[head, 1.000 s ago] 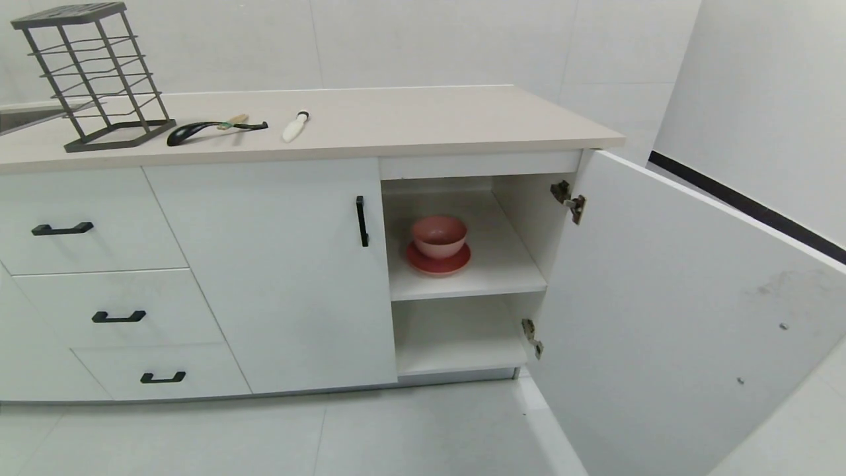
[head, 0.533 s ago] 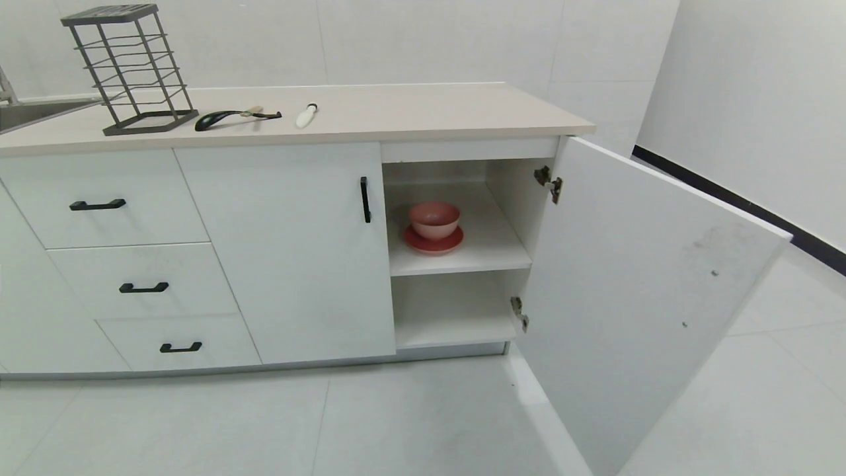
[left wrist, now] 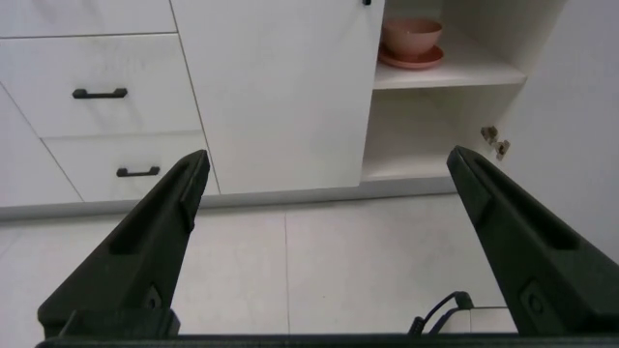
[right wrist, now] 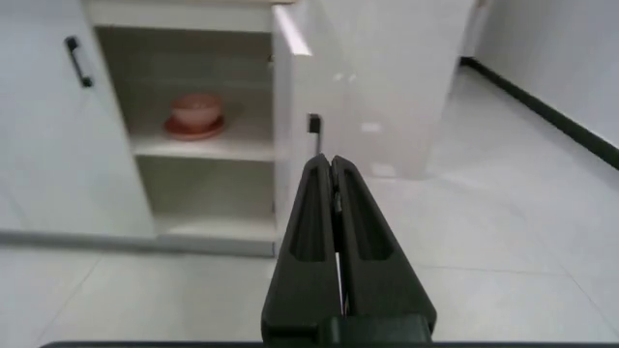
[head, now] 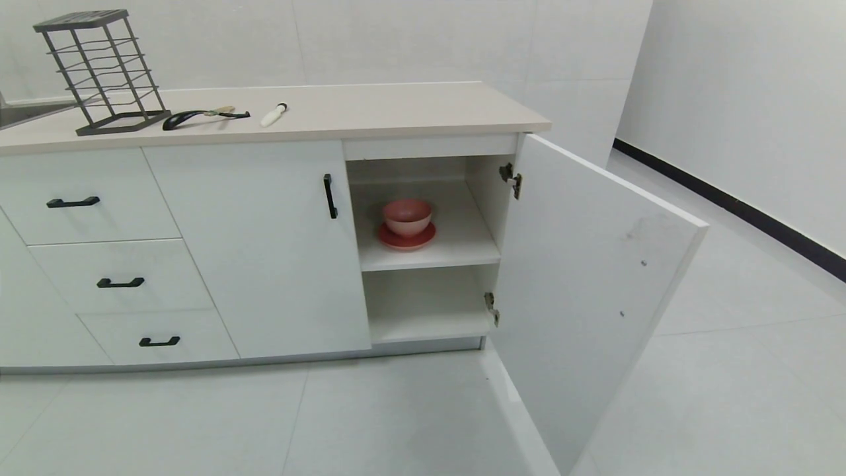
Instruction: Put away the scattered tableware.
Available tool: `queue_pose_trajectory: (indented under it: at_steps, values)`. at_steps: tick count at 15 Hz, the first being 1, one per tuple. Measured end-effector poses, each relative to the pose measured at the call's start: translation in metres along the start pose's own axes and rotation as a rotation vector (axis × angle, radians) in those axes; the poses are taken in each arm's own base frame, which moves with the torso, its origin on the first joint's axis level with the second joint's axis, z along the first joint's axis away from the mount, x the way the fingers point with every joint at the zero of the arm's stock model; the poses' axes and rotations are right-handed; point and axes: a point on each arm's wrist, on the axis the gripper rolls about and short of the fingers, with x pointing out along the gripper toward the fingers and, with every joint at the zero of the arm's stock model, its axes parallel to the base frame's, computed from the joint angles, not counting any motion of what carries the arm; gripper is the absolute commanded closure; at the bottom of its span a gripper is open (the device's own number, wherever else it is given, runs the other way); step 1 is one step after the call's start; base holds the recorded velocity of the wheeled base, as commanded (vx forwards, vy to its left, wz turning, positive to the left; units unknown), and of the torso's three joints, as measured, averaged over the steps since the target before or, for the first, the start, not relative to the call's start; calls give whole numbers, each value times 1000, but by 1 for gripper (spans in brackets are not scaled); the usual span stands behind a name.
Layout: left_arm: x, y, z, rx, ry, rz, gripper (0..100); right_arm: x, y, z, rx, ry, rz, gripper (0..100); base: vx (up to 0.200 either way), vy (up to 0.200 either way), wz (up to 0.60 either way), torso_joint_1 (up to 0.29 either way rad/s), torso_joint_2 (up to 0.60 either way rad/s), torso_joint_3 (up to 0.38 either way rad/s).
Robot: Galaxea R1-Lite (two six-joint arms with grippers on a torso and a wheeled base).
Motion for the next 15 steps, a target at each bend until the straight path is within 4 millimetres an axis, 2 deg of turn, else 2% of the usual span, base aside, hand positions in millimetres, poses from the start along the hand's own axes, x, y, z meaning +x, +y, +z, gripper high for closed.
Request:
queue_pose_trajectory:
  at_steps: [4,7,8,10,12,15]
  values:
    - [0,0,0,-1,0,0,0,79,0,28,-26,101,201,100,0,0,0,0,0,0]
    - [0,0,0,-2,0,1,0,140,-1,38,-62,89,277,100,0,0,0,0,0,0]
    - [0,0,0,-1,1,1,0,154,-4,37,-93,89,270,100,0,0,0,0,0,0]
    - [0,0,0,-1,0,0,0,177,-22,31,-164,77,186,100,0,0,0,0,0,0]
    - [0,0,0,-2,1,0,0,187,-38,23,-204,54,167,100,0,0,0,0,0,0]
    - [0,0,0,-1,0,0,0,198,-44,5,-199,104,208,100,0,0,0,0,0,0]
